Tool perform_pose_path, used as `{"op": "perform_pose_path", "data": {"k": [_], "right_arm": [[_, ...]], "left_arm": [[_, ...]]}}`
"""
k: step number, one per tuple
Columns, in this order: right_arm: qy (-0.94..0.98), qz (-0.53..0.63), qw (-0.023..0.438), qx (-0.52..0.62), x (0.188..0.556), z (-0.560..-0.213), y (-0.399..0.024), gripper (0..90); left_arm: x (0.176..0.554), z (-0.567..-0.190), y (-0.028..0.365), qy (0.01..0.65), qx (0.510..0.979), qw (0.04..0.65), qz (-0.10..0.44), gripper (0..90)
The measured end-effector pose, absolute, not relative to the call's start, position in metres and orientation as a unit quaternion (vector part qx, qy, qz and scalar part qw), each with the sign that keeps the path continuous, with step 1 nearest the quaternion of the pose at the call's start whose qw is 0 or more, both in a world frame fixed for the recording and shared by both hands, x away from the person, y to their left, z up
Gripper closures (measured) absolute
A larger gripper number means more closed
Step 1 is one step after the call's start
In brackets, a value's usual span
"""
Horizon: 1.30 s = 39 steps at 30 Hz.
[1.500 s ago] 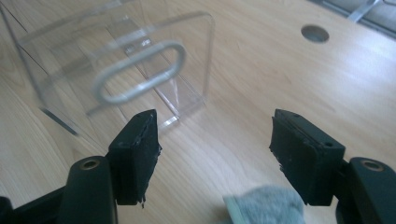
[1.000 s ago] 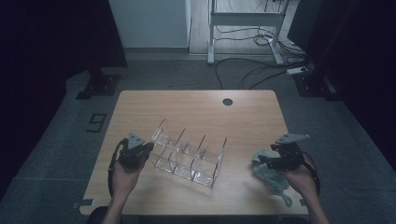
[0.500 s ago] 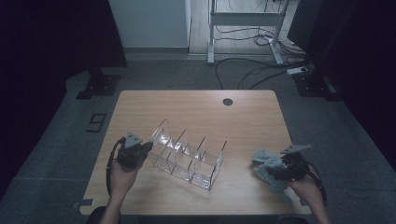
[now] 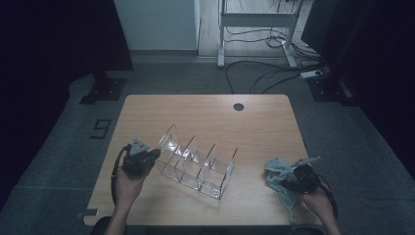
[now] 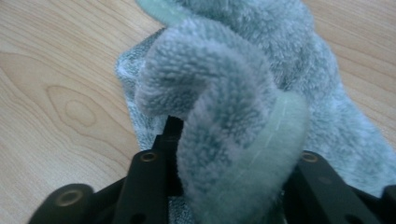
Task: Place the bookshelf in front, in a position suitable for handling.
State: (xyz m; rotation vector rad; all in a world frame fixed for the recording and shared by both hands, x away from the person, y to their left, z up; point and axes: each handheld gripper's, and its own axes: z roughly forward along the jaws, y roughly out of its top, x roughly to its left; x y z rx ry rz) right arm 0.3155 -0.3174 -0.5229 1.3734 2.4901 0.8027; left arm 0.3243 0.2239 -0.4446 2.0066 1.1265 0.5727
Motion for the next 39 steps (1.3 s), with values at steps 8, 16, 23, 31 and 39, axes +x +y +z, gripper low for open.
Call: {"op": "perform_pose_path", "data": {"k": [8,16,23,31,39], "right_arm": [[0.84,0.296,0.123,0.437,0.31,-0.494,-0.307,65.2],[0.845,0.329,0.137,0.398,0.308,-0.464,-0.284,65.3],[0.853,0.347,0.14,0.364,0.316,-0.449,-0.26,65.3],[0.864,0.358,0.137,0.326,0.326,-0.44,-0.225,65.3],[0.873,0.362,0.138,0.297,0.337,-0.435,-0.196,65.3]], "left_arm": [[0.326,-0.444,0.224,0.443,0.785,0.375,0.218,85.5],[0.326,-0.443,0.224,0.443,0.785,0.373,0.22,85.9],[0.326,-0.444,0.225,0.438,0.786,0.375,0.223,86.0],[0.327,-0.444,0.226,0.438,0.785,0.379,0.221,86.3],[0.328,-0.445,0.226,0.434,0.786,0.38,0.22,86.5]]}}
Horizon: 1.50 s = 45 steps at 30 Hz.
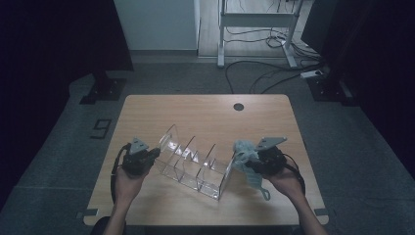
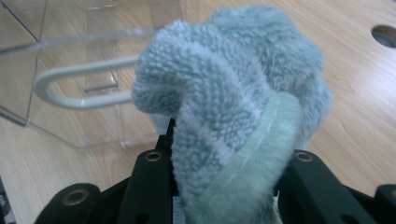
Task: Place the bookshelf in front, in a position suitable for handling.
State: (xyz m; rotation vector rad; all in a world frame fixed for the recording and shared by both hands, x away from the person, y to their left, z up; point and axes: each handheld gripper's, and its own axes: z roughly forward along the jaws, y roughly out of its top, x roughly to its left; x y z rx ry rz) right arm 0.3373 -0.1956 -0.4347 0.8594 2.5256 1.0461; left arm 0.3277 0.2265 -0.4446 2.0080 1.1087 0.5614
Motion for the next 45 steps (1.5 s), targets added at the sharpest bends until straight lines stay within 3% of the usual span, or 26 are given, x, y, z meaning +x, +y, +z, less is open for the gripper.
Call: {"op": "perform_pose_path", "data": {"k": [13,45], "right_arm": [[0.88,0.359,0.136,0.281,0.339,-0.434,-0.181,65.5],[0.894,0.383,0.096,0.21,0.271,-0.433,-0.157,65.6]], "left_arm": [[0.329,-0.445,0.226,0.444,0.779,0.38,0.225,87.0],[0.328,-0.445,0.221,0.458,0.774,0.368,0.239,87.3]]}}
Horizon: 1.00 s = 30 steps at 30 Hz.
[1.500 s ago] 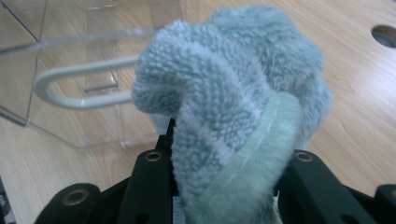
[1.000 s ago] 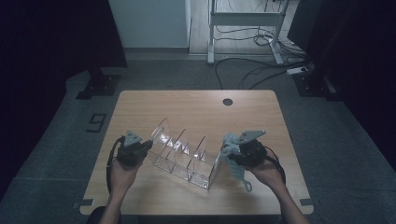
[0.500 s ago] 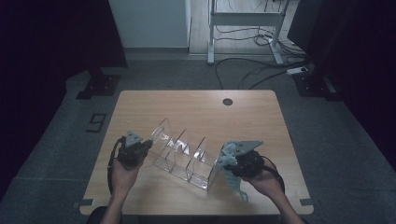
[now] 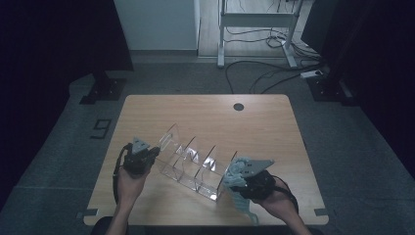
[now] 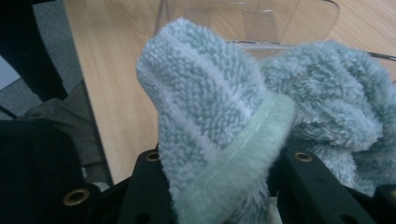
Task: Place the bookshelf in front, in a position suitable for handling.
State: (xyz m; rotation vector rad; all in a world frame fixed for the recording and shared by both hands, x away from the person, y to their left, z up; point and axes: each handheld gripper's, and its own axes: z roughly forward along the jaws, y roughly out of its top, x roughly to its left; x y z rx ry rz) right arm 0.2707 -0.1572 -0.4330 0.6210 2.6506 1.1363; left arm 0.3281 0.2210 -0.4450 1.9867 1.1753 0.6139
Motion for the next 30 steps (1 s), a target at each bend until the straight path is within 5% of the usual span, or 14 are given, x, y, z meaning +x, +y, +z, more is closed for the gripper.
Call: {"op": "perform_pose_path", "data": {"k": [12,30], "right_arm": [[0.897,0.392,0.077,0.191,0.261,-0.429,-0.151,66.0],[0.906,0.362,0.043,0.217,0.275,-0.476,-0.145,66.2]], "left_arm": [[0.328,-0.445,0.221,0.457,0.774,0.367,0.238,87.3],[0.329,-0.445,0.224,0.449,0.779,0.372,0.231,87.4]]}}
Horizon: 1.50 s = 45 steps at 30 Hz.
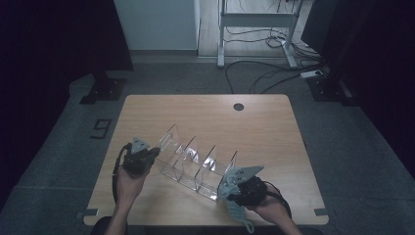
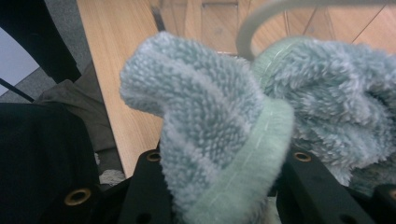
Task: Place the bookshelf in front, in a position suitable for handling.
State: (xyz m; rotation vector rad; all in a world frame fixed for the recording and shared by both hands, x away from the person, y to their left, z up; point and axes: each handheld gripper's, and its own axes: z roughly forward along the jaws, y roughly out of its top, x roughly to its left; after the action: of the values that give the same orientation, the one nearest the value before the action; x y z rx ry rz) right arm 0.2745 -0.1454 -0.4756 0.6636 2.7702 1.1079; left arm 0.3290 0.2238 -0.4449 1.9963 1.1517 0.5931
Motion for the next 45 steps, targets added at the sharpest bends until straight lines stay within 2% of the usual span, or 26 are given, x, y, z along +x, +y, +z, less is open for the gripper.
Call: {"op": "perform_pose_path", "data": {"k": [12,45], "right_arm": [[0.904,0.36,0.054,0.224,0.287,-0.474,-0.151,66.2],[0.881,0.335,0.105,0.319,0.37,-0.477,-0.181,66.1]], "left_arm": [[0.329,-0.446,0.229,0.437,0.782,0.386,0.22,87.8],[0.329,-0.444,0.227,0.436,0.785,0.375,0.229,87.4]]}}
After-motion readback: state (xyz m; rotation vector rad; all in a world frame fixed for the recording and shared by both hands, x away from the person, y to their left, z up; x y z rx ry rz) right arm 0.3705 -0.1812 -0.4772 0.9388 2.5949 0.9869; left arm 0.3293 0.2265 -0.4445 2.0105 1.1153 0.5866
